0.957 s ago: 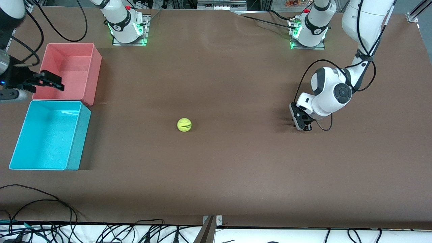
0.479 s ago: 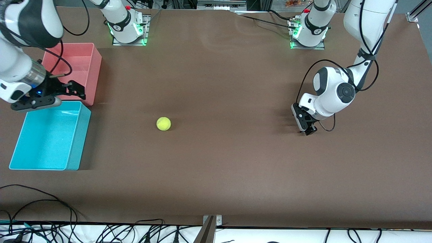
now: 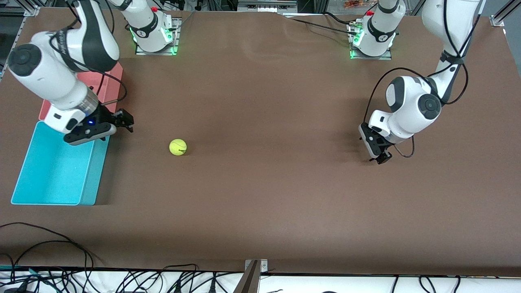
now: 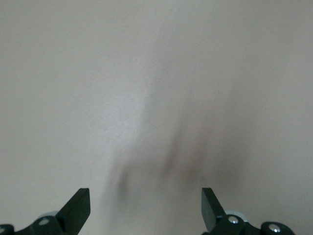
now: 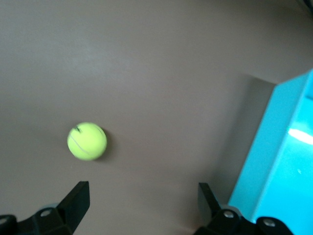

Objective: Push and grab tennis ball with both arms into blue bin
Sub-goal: 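Reach the right gripper toward the rolling ball while the left gripper withdraws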

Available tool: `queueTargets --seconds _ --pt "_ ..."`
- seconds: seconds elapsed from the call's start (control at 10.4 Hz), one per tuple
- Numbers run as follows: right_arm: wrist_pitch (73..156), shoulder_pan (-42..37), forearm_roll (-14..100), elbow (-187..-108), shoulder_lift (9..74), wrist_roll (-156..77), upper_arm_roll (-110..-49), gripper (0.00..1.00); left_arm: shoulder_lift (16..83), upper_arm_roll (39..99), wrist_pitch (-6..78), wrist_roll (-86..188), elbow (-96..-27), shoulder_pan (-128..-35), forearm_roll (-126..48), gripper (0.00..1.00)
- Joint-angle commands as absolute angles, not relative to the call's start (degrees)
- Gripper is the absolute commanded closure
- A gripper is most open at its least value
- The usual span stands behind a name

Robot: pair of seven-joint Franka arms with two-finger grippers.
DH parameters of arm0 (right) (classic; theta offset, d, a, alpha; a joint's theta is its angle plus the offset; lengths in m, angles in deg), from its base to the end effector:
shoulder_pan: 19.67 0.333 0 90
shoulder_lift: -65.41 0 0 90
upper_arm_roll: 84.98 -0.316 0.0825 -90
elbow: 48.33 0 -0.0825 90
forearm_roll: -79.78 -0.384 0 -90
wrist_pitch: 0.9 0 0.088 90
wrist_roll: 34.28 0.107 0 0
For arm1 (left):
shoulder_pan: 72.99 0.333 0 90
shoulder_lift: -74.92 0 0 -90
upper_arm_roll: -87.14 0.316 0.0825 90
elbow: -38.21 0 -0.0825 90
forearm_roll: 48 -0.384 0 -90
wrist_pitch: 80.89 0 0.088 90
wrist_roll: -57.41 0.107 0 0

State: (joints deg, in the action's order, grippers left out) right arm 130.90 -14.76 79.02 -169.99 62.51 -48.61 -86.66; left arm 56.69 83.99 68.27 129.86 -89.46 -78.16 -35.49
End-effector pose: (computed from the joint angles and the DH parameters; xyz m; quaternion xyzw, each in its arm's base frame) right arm 0.5585 0.0647 0.3995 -0.9821 -0.1771 -0.0634 0.0017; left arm 0.5492 -0.0760 0.2337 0.8169 -0.5721 0.0591 0.0420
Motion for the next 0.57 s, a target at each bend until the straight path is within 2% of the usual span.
queueTargets --seconds 0.0,0.48 --pt "142.96 -13.88 78.11 -176.46 60.06 -49.40 -89.37 0.02 63.31 85.47 65.36 130.27 -91.60 -78.26 -33.85 0.00" --pt "145.53 -13.52 78.28 -176.92 53.21 -49.92 -90.96 0.02 68.40 85.83 65.19 130.44 -93.27 -78.00 -35.94 0.00"
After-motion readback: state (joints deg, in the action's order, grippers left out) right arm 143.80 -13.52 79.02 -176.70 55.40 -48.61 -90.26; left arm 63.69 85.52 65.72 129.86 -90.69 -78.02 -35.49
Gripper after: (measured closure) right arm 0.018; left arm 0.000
